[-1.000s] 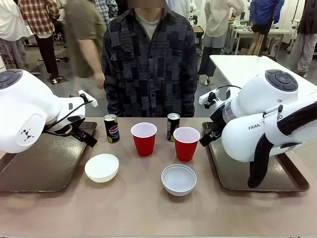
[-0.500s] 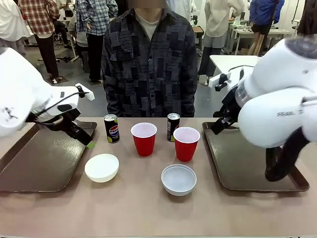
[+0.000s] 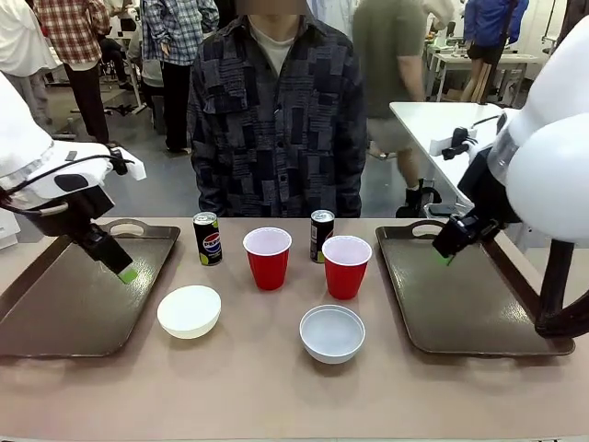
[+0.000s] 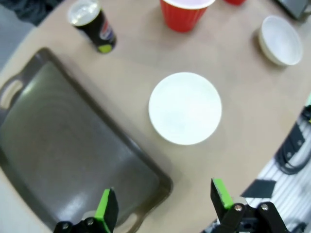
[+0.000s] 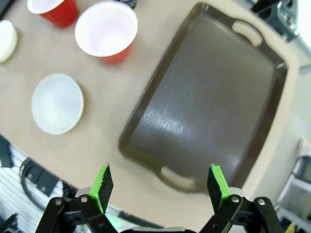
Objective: Prepare tableware on both trays.
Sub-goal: Pick up a Picnic Bowl from the table and place it on a Handle tray.
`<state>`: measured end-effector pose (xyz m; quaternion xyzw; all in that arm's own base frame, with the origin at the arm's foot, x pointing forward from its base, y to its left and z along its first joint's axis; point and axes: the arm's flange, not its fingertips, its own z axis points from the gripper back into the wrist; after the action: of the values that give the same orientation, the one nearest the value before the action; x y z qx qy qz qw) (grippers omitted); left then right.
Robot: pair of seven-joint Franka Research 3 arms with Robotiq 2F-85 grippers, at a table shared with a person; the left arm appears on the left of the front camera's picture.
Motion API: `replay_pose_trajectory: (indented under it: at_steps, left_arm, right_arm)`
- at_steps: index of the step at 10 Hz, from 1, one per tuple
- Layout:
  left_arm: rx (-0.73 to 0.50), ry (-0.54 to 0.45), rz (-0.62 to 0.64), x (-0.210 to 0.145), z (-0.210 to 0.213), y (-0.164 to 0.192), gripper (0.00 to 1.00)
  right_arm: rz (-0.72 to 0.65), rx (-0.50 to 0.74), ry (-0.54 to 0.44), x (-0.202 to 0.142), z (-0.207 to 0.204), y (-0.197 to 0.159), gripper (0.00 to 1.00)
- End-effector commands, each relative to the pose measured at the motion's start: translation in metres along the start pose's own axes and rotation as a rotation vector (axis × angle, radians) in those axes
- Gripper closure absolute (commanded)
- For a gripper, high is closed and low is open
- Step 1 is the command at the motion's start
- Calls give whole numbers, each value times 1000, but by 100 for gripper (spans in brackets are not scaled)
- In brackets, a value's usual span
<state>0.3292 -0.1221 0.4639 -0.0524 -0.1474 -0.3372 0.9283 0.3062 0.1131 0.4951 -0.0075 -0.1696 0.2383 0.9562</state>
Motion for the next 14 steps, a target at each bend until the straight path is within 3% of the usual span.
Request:
replay_pose_trajectory:
  at_steps: [1,2,5,6,8,10,14]
  left_arm:
    - [120,2,94,-81,-28,-30,0]
    - [0,0,0,0,0,0,0]
    - [37,0,31,-1,6,0,0]
    - [-87,11,-9,0,3,14,0]
    - [-368,-89,79,-26,22,54,0]
    - [-575,-169,212,-58,34,99,0]
    - [-594,-242,425,-111,44,157,0]
  right_arm:
    - [-73,4,-51,-142,-70,14,0]
    - [0,0,0,0,0,0,0]
    - [-21,3,1,-4,5,-3,0]
    - [-19,173,53,7,-6,-9,0]
    - [-145,625,67,-11,-1,-69,0]
    - [-267,877,14,-52,3,-127,0]
    - [-541,932,-114,-126,12,-209,0]
